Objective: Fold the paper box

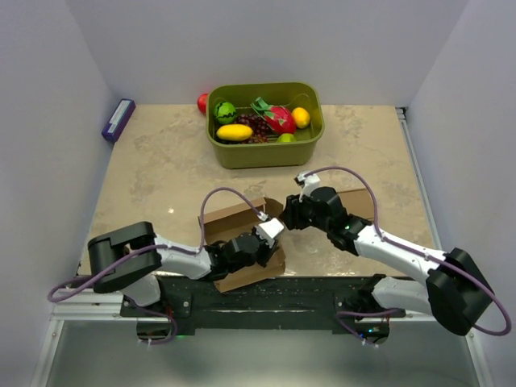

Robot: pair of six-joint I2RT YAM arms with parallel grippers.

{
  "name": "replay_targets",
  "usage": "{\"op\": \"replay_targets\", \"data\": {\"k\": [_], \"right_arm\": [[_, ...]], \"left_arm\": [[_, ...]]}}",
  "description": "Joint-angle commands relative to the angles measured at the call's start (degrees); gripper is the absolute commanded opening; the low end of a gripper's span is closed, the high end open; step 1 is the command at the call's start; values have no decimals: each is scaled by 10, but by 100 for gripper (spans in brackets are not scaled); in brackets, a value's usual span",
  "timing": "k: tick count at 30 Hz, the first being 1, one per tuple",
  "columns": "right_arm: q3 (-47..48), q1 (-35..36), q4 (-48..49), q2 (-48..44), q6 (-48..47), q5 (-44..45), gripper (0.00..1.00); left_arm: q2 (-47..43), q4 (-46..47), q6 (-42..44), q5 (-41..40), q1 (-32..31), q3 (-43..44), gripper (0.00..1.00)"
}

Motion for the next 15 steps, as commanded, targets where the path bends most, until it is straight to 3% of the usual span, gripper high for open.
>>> {"op": "replay_targets", "data": {"k": [1,8,11,12,15], "right_arm": [[35,-1,47,24,-24,-1,46],[27,-1,67,43,-24,-3,37],[28,0,68,43,-25,-12,26],[31,-1,67,42,-24,-13,16],[35,1,57,38,-20,-22,9]], "left_arm": [[45,82,-8,32,1,27,24],[111,115,-7,34,1,25,23],[129,97,-19,26,1,26,21],[130,93,-23,16,2,25,19],[119,79,-33,-2,1,24,17]]}}
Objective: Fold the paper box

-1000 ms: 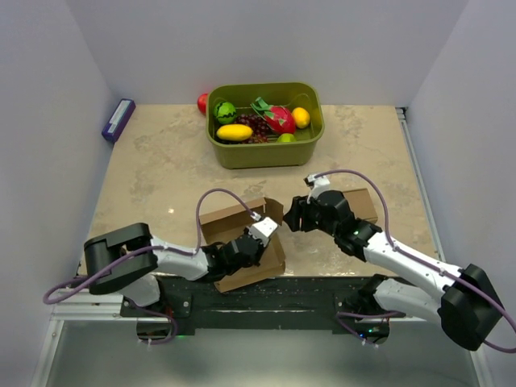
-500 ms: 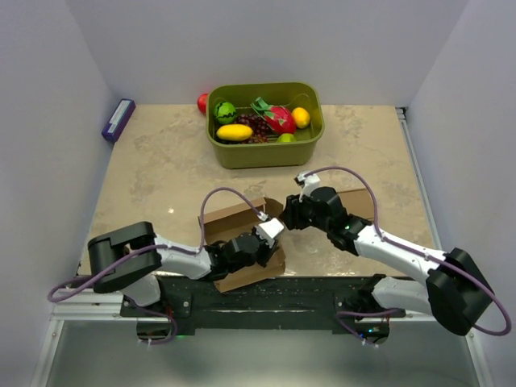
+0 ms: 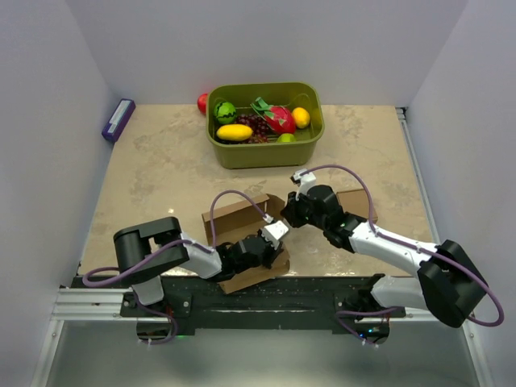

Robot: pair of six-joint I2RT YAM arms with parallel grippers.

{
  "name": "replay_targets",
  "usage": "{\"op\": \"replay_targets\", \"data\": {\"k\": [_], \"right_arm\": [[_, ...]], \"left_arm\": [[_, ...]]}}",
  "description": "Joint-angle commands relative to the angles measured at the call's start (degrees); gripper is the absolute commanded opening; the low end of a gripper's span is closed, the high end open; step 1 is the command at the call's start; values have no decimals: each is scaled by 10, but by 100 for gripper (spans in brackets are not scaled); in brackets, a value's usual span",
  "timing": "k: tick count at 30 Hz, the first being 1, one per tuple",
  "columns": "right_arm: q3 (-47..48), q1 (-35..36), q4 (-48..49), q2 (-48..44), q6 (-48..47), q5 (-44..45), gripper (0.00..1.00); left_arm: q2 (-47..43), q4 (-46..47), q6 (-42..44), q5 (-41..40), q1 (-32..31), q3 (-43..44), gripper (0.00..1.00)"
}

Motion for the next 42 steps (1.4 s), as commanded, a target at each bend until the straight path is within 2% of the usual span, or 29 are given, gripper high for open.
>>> {"op": "replay_targets", "data": {"k": [1,6,13,22,25,27,32,37,39,42], "right_arm": [[25,1,11,-11,-1,-18,8],[22,5,-5,-25,22,-8,5],[23,59,-36,-32,81,72,4],[15,103,-28,26,139,150,0],[25,110,-44,31,143,166,0],[30,111,-53,24,142,184,0],[40,111,-69,15,134,196,0],[42,111,-71,19,131,197,0],[43,112,-72,19,131,197,0],[47,113,-73,19,127,198,0]], "left_arm": [[3,-27,-26,-31,2,8,16],[18,-57,-32,-41,4,26,14],[19,-57,-39,-39,11,24,14],[9,-41,-28,-23,23,14,14],[-12,-39,-11,-12,22,10,21],[-30,-45,-5,-15,22,8,29],[-120,-83,4,-23,22,-7,44],[-233,-161,-2,-42,21,-28,61],[-270,-209,-8,-60,21,-34,65],[-371,-286,-11,-90,22,-34,70]]}}
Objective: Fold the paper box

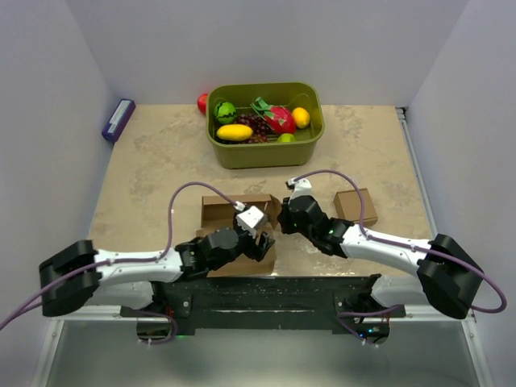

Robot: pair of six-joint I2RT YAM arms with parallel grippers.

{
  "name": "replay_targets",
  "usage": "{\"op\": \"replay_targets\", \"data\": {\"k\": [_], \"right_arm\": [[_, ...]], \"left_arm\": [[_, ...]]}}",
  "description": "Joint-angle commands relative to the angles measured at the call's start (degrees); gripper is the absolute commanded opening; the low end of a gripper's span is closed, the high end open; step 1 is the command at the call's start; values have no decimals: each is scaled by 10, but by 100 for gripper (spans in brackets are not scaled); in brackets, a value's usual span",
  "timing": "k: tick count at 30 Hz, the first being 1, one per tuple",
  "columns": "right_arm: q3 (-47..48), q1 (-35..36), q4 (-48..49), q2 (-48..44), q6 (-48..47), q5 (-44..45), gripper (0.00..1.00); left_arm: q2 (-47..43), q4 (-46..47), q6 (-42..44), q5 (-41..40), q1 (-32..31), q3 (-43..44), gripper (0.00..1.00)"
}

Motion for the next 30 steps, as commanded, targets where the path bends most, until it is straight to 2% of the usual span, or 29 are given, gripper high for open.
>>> {"op": "replay_targets", "data": {"k": [1,5,6,9,12,16,18,21,24,26,30], "right_arm": [[24,3,-20,-2,-4,12,0],[33,3,-26,-1,-9,10,0],[35,2,-27,0,-11,10,0],[38,2,-27,2,-13,8,0],[38,3,-24,3,-12,5,0],[38,3,-21,7,-12,1,0],[40,3,-23,6,-14,-1,0],[38,3,-23,5,-16,-4,0],[38,3,-19,6,-20,-11,0],[40,3,-15,8,-21,-15,0],[39,3,-7,10,-25,-23,0]], "left_arm": [[-119,-130,-4,-62,2,6,71],[-175,-268,3,-97,9,78,81],[-169,-349,24,-96,21,127,82],[-126,-485,88,-98,43,218,84],[-90,-534,159,-138,56,243,84],[-75,-482,269,-110,66,218,86],[-80,-424,334,-75,77,188,87],[-82,-354,405,-109,87,160,87],[-91,-283,470,-93,112,138,88],[-94,-229,498,-52,130,130,89],[-86,-184,531,52,208,123,90]]}}
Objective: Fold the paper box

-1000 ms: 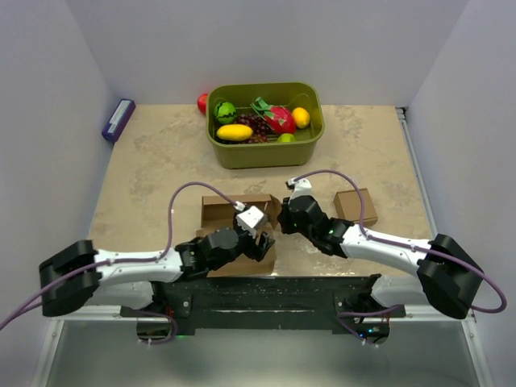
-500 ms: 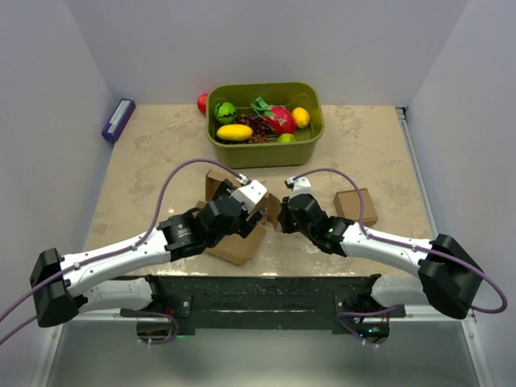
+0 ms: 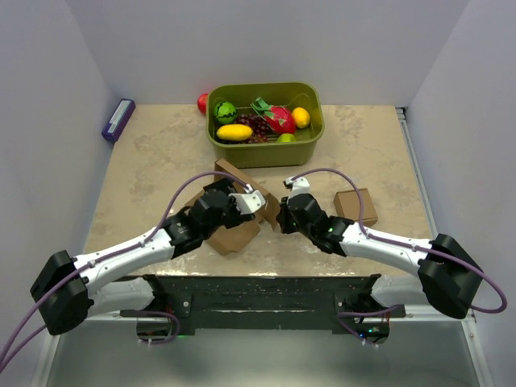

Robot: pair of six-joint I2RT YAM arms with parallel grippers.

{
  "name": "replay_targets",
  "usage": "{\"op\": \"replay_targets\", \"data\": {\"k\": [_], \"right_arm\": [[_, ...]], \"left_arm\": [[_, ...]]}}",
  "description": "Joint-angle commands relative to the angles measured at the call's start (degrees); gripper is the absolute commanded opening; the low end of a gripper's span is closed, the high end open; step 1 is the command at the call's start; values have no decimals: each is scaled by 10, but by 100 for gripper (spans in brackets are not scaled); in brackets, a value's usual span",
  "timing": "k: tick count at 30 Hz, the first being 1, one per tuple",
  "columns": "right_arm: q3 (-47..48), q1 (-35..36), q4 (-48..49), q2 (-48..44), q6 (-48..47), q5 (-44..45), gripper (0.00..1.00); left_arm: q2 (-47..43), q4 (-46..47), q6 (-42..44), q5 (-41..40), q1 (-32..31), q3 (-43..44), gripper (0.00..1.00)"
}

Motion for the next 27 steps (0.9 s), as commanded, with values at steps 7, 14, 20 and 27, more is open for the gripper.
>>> {"op": "replay_targets", "data": {"k": [7,14,20,27], "right_arm": [[19,3,23,6,-18,-23,0],[13,3,23,-5,-19,-26,0],[13,3,20,-11,-18,-24,0],[13,3,12,-16,-20,-25,0]], "left_arm": [[32,183,192,185,89,-26,90],[101,181,225,196,92,12,89],[147,180,224,194,93,40,75],[172,176,215,199,93,53,45]]}}
